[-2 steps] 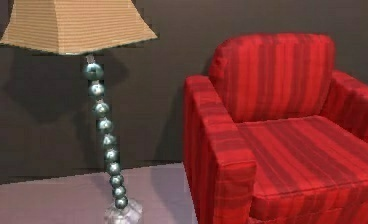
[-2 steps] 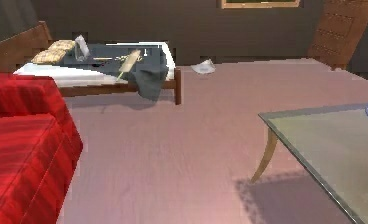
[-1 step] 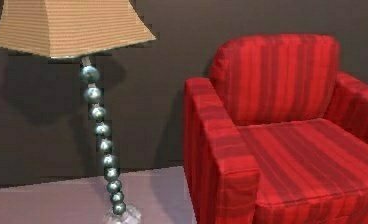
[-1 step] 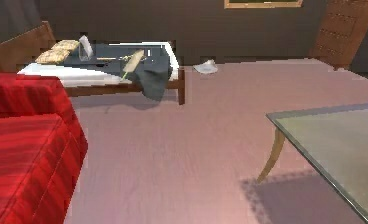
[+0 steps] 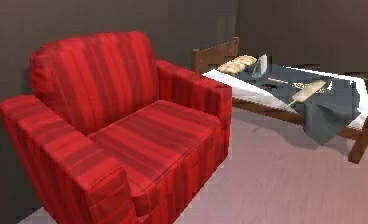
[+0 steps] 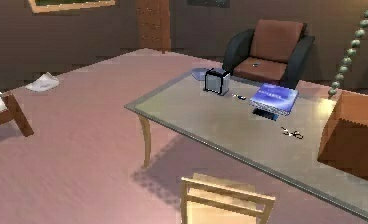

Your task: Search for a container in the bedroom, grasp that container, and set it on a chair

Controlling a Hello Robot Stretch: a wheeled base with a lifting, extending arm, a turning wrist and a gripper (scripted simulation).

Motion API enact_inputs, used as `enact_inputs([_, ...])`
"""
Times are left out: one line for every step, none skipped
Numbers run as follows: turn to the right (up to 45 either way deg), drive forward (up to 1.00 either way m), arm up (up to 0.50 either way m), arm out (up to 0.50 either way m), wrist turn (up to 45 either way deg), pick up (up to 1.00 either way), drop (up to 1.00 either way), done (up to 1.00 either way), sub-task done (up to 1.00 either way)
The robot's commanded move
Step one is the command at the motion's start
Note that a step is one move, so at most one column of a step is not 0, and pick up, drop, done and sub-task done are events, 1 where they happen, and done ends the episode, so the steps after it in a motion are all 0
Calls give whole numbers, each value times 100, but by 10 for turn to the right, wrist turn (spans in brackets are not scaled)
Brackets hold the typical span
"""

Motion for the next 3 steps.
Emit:
enact_inputs([210,0,0,0,0,0,0,0,0])
enact_inputs([0,60,0,0,0,0,0,0,0])
enact_inputs([450,0,0,0,0,0,0,0,0])
